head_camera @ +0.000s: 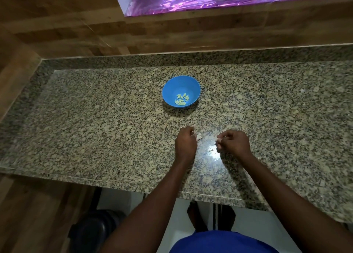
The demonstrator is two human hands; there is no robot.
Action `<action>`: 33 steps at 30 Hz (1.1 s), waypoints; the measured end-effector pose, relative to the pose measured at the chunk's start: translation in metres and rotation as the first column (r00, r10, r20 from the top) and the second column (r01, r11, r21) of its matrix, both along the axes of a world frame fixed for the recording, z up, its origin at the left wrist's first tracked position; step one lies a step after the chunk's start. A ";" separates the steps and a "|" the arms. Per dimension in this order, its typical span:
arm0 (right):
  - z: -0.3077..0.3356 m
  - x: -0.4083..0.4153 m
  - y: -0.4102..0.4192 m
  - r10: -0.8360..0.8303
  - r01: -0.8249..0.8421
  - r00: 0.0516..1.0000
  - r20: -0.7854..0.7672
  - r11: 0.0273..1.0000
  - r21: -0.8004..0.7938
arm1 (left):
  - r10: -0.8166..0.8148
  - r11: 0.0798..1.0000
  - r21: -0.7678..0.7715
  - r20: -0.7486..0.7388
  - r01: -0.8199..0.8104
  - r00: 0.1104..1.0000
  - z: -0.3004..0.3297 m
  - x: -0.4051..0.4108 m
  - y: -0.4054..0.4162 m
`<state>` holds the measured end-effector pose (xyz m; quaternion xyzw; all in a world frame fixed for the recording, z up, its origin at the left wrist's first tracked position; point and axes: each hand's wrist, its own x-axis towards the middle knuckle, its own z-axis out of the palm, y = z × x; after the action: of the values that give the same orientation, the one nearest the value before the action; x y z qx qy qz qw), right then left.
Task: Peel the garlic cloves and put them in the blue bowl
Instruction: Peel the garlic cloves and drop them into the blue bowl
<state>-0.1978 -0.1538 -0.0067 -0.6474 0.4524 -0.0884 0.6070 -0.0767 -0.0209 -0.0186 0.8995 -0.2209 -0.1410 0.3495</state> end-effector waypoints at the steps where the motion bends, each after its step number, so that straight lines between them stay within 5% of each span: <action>1: -0.002 0.001 0.000 0.038 -0.044 0.998 -0.051 0.989 -0.139 | -0.027 0.999 0.041 0.051 0.025 0.998 -0.003 -0.004 0.005; 7: -0.011 0.004 0.010 0.235 -0.331 0.943 -0.236 0.733 -0.594 | -0.272 0.950 0.212 0.198 0.230 0.942 -0.026 -0.030 0.037; 11: -0.017 0.008 0.013 0.333 -0.516 0.856 -0.395 0.509 -0.689 | -0.204 0.966 0.185 0.112 0.182 0.973 -0.025 -0.033 0.039; 20: 0.000 0.018 0.011 0.381 -0.710 0.702 -0.602 0.303 -0.636 | -0.219 0.948 0.266 0.140 0.177 0.966 -0.025 -0.037 0.040; 28: 0.006 0.022 0.030 0.302 -0.852 0.324 -0.897 -0.318 -0.415 | -0.205 0.970 0.154 0.103 0.188 0.973 -0.026 -0.030 0.048; 33: -0.004 0.018 0.030 0.280 -0.831 0.342 -0.897 -0.355 -0.428 | -0.209 0.967 0.166 0.085 0.193 0.974 -0.028 -0.028 0.049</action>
<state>-0.1799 -0.1233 -0.0107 -0.9806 -0.0288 0.1322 -0.1416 -0.1046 0.0279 -0.0471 0.9032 -0.3169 -0.1466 0.2496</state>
